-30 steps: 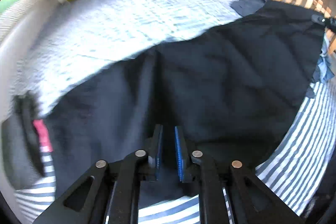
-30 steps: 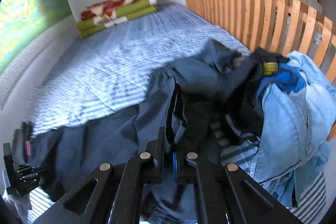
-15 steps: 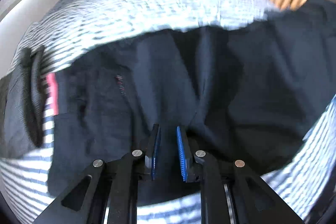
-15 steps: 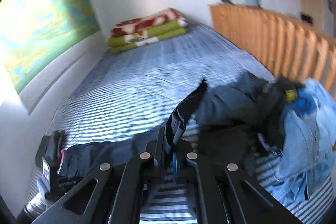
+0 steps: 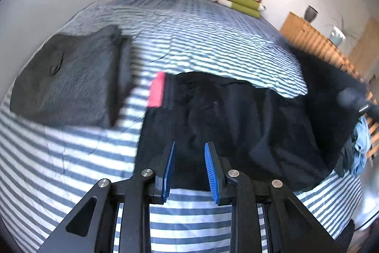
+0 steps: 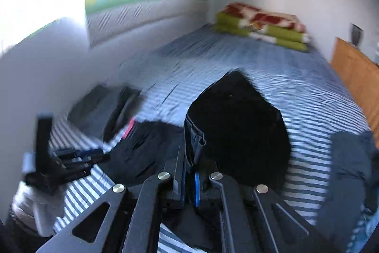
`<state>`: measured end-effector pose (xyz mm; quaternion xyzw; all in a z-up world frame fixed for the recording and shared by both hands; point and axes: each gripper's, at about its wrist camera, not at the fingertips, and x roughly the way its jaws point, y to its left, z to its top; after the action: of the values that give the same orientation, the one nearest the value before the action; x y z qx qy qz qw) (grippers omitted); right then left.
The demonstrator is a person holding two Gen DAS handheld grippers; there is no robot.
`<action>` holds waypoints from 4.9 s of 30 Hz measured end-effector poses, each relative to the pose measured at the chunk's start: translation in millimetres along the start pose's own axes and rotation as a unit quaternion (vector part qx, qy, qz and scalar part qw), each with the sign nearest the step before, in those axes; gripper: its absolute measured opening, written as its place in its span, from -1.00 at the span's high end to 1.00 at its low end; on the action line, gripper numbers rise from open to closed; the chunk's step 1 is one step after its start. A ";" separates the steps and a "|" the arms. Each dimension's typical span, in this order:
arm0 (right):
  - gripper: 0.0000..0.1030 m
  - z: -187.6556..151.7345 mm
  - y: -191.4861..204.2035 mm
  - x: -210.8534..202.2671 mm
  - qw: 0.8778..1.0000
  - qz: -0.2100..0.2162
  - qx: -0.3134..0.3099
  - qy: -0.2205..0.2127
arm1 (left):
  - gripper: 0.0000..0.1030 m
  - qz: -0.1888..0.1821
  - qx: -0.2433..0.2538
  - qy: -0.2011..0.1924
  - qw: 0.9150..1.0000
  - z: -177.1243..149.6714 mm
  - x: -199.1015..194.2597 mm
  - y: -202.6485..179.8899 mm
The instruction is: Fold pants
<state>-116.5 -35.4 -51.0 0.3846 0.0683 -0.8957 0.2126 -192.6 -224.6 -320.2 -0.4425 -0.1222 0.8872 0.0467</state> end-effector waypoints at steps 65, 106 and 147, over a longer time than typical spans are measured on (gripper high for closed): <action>0.88 -117.1 -152.6 22.7 0.948 0.113 0.269 0.124 | 0.13 0.022 0.103 0.066 0.992 100.3 165.7 -142.9; 0.76 -5.0 164.6 149.1 0.964 0.196 0.009 0.179 | 0.13 0.031 -0.085 -0.036 0.995 46.5 -61.0 148.0; 0.18 -50.8 -30.5 145.5 0.960 0.174 0.161 0.148 | -0.43 0.049 -0.062 0.066 0.995 65.3 52.4 70.1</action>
<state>-185.5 -41.1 -192.0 0.5478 -0.1136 -0.7772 0.2880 -274.4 -293.7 -341.0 -0.5076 -0.1520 0.8479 -0.0167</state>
